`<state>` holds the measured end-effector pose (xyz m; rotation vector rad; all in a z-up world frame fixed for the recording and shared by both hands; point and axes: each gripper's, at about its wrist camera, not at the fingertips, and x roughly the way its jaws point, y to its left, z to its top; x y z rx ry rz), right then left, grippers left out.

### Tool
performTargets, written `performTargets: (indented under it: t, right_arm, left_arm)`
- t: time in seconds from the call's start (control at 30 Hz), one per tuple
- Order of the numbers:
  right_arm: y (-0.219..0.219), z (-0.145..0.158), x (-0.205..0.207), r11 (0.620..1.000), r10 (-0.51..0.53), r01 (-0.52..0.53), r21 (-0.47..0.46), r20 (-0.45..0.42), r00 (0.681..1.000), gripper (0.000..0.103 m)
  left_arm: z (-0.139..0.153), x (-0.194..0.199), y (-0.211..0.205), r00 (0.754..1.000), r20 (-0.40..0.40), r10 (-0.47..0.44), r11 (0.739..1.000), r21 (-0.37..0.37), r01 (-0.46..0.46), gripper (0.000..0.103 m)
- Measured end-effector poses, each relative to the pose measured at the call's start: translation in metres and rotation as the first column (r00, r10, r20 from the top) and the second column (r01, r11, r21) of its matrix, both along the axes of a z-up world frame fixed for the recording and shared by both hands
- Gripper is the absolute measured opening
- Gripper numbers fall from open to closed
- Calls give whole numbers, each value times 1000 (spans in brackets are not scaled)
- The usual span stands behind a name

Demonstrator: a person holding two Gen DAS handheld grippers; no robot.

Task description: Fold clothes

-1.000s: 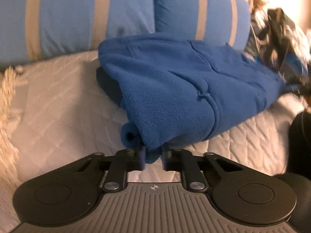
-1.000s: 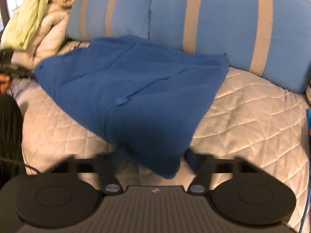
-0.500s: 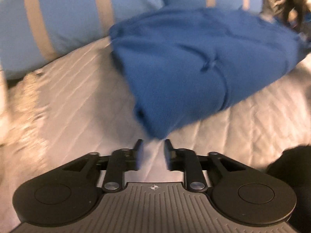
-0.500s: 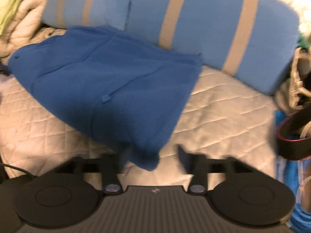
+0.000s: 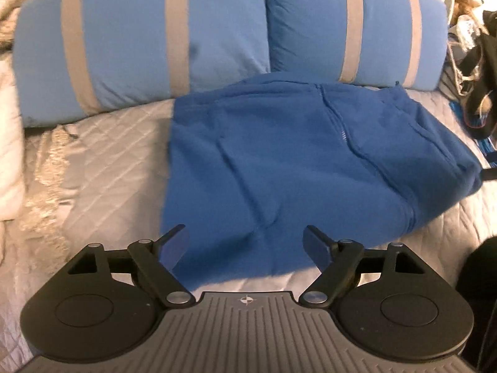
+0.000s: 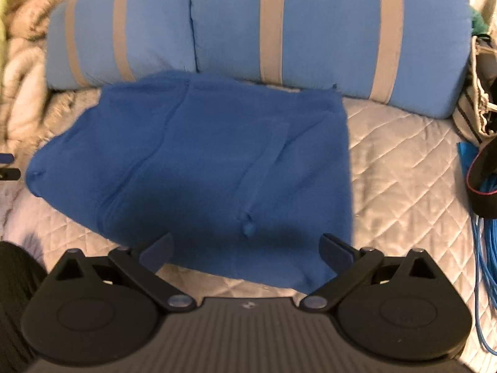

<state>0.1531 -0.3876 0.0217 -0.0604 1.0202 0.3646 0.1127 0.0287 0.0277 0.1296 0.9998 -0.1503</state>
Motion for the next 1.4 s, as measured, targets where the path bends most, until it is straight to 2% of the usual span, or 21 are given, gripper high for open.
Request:
performTargets:
  t: [0.07, 0.17, 0.2, 0.3, 0.37, 0.57, 0.7, 0.87, 1.07, 1.17, 1.4]
  right_arm:
    - [18, -6, 12, 999, -21, 20, -26, -48, 999, 103]
    - [42, -16, 24, 997, -29, 25, -77, -44, 999, 103]
    - [48, -22, 28, 995, -34, 29, -93, -47, 998, 103]
    - [58, -56, 44, 989, -49, 30, -144, -128, 991, 103]
    - [59, -80, 50, 989, -53, 27, -149, -172, 984, 103]
    - [45, -91, 55, 998, -24, 13, -65, -179, 983, 102]
    - [47, -91, 45, 997, -32, 21, -79, -141, 990, 102]
    - [46, -86, 44, 997, -24, 13, -80, -145, 989, 102]
    - [37, -69, 48, 997, 20, -33, -63, -200, 980, 102]
    - [34, -52, 44, 997, 39, -50, -56, -181, 983, 102]
    - [31, -20, 59, 997, 10, -9, 82, -3, 1000, 102]
  left_arm:
    - [-10, 18, -10, 998, -50, 46, 999, 19, -45, 87]
    - [-36, 41, -17, 985, -124, 116, 992, 61, -109, 90]
    - [-47, 49, -17, 979, -148, 141, 989, 74, -132, 102]
    - [-88, 63, -10, 949, -242, 202, 979, 78, -188, 103]
    - [-97, 60, -3, 956, -212, 203, 979, 44, -198, 103]
    - [-102, 53, 13, 965, -193, 177, 983, -6, -181, 103]
    - [-102, 48, 14, 967, -183, 178, 984, 7, -180, 103]
    - [-97, 51, 23, 959, -229, 165, 986, 0, -170, 103]
    - [-80, 55, 38, 950, -302, 75, 996, -31, -89, 103]
    - [-62, 47, 44, 958, -279, 67, 992, -84, -94, 103]
    - [-35, 57, 35, 996, -74, 52, 983, -172, -64, 103]
